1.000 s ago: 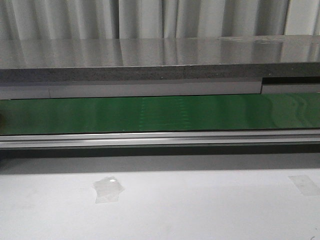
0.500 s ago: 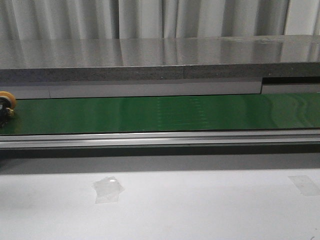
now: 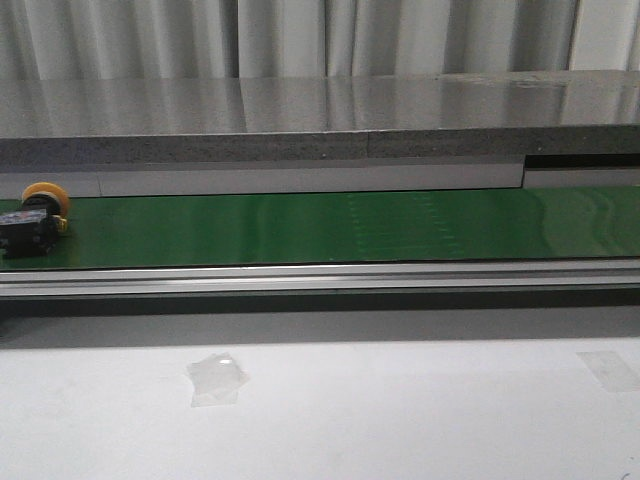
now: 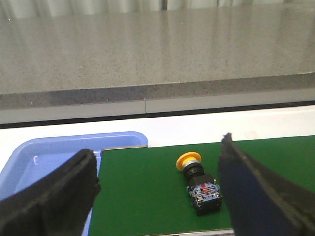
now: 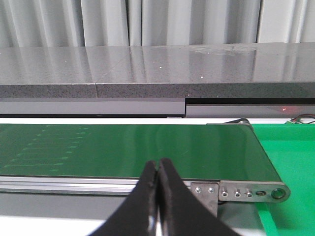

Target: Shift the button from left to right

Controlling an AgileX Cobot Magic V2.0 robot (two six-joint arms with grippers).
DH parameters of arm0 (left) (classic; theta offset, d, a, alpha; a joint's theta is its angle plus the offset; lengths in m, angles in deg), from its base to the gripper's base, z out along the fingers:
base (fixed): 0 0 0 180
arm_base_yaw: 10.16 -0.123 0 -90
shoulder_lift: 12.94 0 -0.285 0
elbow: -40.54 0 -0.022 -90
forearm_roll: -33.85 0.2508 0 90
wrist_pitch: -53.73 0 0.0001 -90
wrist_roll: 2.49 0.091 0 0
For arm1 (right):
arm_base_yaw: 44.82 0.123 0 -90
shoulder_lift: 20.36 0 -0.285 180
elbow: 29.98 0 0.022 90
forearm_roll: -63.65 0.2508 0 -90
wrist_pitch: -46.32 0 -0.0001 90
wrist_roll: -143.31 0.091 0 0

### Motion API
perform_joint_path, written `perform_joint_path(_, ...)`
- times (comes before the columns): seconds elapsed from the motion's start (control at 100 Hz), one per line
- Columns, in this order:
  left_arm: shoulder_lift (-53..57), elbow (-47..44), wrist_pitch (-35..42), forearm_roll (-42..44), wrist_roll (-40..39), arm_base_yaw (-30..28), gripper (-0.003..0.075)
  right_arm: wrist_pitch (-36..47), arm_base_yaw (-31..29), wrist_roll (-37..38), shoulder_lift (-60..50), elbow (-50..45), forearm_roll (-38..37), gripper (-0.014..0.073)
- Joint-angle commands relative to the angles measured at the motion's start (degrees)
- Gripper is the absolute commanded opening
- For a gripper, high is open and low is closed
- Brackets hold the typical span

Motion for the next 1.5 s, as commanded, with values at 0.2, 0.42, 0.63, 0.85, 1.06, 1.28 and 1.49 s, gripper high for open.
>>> perform_joint_path(0.2,12.49,-5.54,2.52,-0.42,-0.05,0.50,0.0503,4.72,0.08,-0.09,-0.82,0.91,-0.37,-0.0068)
perform_joint_path(0.42,16.75,-7.31,2.78,-0.42,-0.05,0.50,0.0492,4.72,0.08,-0.09,-0.82,0.91,-0.37,-0.0068)
perform_joint_path(0.63,16.75,-7.31,2.78,-0.42,-0.05,0.50,0.0363,4.72,0.08,-0.09,-0.82,0.91,-0.37,-0.0068)
perform_joint_path(0.85,16.75,-7.31,2.67,-0.42,-0.05,0.50,0.0090,4.72,0.08,-0.09,-0.82,0.91,-0.37,-0.0068)
perform_joint_path(1.06,16.75,-7.31,2.67,-0.42,-0.05,0.50,-0.0020,4.72,0.08,-0.09,-0.82,0.91,-0.37,-0.0068)
perform_joint_path(1.28,16.75,-7.31,2.67,-0.42,-0.05,0.50,-0.0020,4.87,0.08,-0.09,-0.82,0.91,-0.37,-0.0068)
perform_joint_path(1.49,16.75,-7.31,2.67,-0.42,-0.05,0.50,-0.0020,6.04,0.08,-0.09,-0.82,0.98,0.22,-0.0068)
